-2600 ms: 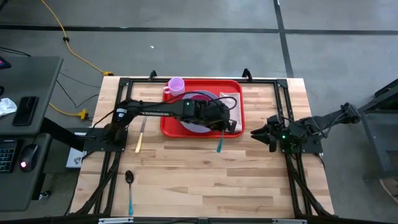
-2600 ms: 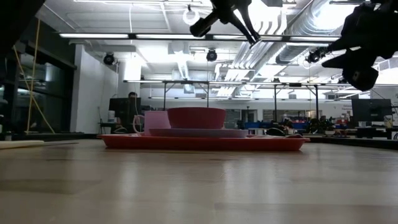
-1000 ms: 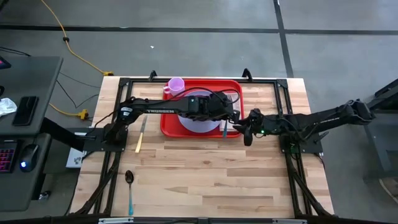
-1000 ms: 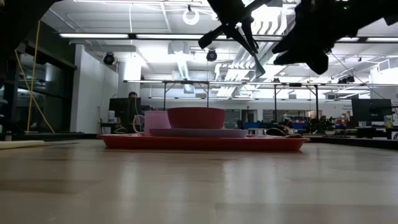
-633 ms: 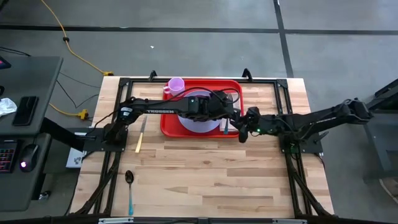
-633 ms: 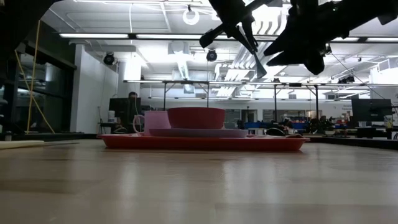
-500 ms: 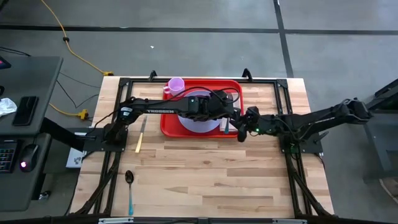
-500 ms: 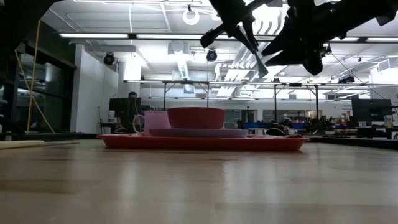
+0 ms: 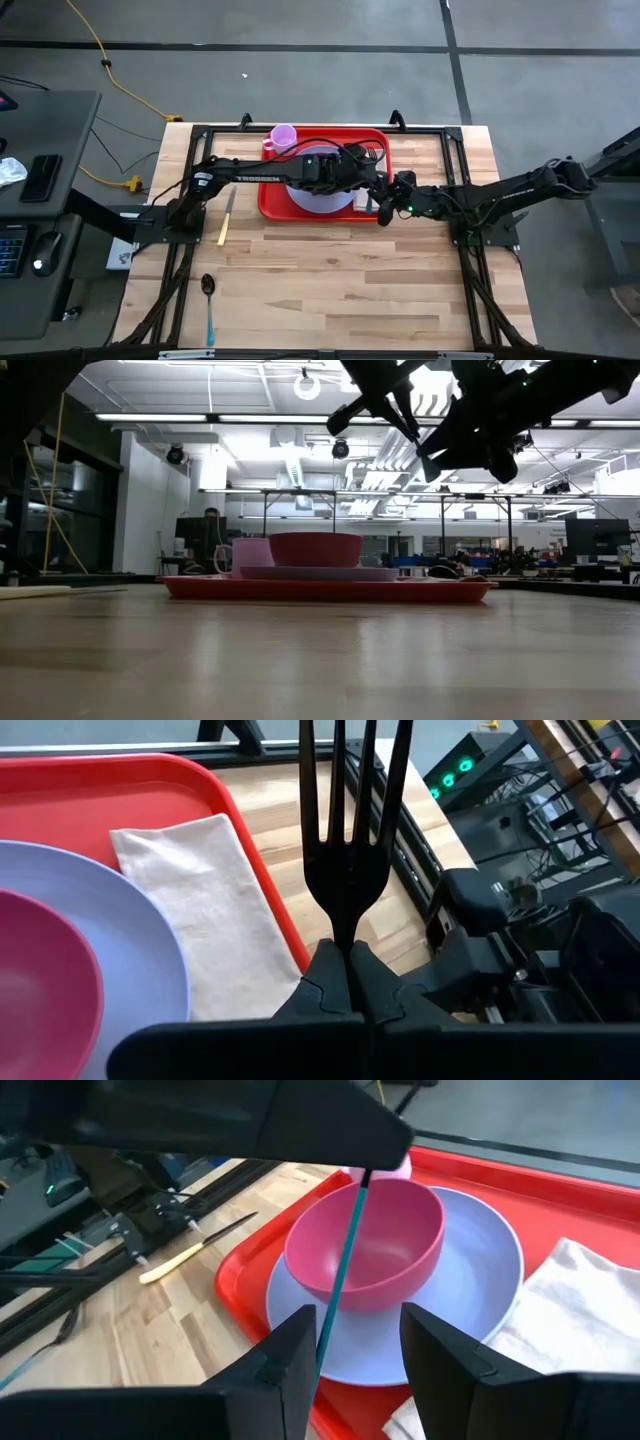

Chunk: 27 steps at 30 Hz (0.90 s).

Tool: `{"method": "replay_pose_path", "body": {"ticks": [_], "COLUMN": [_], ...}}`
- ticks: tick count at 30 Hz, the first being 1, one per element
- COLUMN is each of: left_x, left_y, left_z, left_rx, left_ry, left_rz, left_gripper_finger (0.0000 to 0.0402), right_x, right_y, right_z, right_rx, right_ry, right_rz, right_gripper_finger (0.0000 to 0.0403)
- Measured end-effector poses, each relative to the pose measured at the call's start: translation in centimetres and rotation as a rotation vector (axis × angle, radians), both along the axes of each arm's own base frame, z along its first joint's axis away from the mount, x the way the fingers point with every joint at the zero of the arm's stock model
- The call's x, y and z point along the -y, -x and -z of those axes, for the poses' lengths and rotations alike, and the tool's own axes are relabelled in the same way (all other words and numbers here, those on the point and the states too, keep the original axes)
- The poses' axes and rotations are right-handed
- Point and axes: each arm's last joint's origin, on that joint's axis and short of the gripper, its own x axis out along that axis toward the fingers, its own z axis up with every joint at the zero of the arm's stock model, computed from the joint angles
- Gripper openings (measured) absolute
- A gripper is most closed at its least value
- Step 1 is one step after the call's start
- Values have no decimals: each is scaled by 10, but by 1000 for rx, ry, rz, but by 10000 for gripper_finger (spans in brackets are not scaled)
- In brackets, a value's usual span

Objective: Set up tray
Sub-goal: Put the blue fork on the brown napkin on the orange serving tray

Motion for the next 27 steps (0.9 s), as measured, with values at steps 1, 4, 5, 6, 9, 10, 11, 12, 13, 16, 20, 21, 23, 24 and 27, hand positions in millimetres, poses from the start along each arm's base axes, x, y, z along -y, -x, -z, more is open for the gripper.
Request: {"method": "replay_pose_path", "body": {"ticks": [1, 4, 5, 6, 9, 10, 11, 12, 13, 16, 20, 21, 23, 24, 27], "left_x": [0, 0, -1, -1, -1, -1, -1, -1, -1, -1, -1, -1, -1, 0, 0], "left_y": [0, 0, 0, 0, 0, 0, 0, 0, 0, 0, 0, 0, 0, -1, -1], "left_z": [0, 0, 0, 0, 0, 0, 0, 0, 0, 0, -1, -1, -1, -1, -1], "left_rx": [0, 0, 0, 0, 0, 0, 0, 0, 0, 2, 8, 8, 9, 11, 19], "left_ry": [-2, -6, -7, -8, -9, -8, -7, -6, -6, -4, -4, -4, -4, -3, -1], "left_rz": [-3, -7, -9, -10, -11, -10, -9, -8, -8, -6, -6, -6, -5, -4, -1], "left_gripper_finger": [10, 10, 10, 10, 10, 10, 10, 10, 10, 10, 10, 10, 10, 10, 10], "right_x": [1, 6, 8, 10, 14, 16, 16, 17, 18, 18, 18, 17, 17, 17, 17], "right_y": [0, 0, 0, 0, 0, 0, -1, -1, -1, -1, -1, -1, -1, -1, -1], "right_z": [0, 0, 0, 0, 1, 1, 1, 1, 1, 1, 0, 0, 0, 0, 0], "right_rx": [-2, -12, -13, -13, -15, -16, -16, -16, -16, -16, -14, -14, -14, -13, -14], "right_ry": [3, 20, 20, 18, 4, 1, -2, -4, -6, -6, -6, -7, -9, -10, 0], "right_rz": [5, 19, 26, 29, 22, 20, 18, 16, 16, 15, 13, 10, 6, 4, -11], "right_gripper_finger": [124, 124, 124, 124, 123, 123, 123, 123, 122, 109, 78, 69, 51, 42, 12]}}
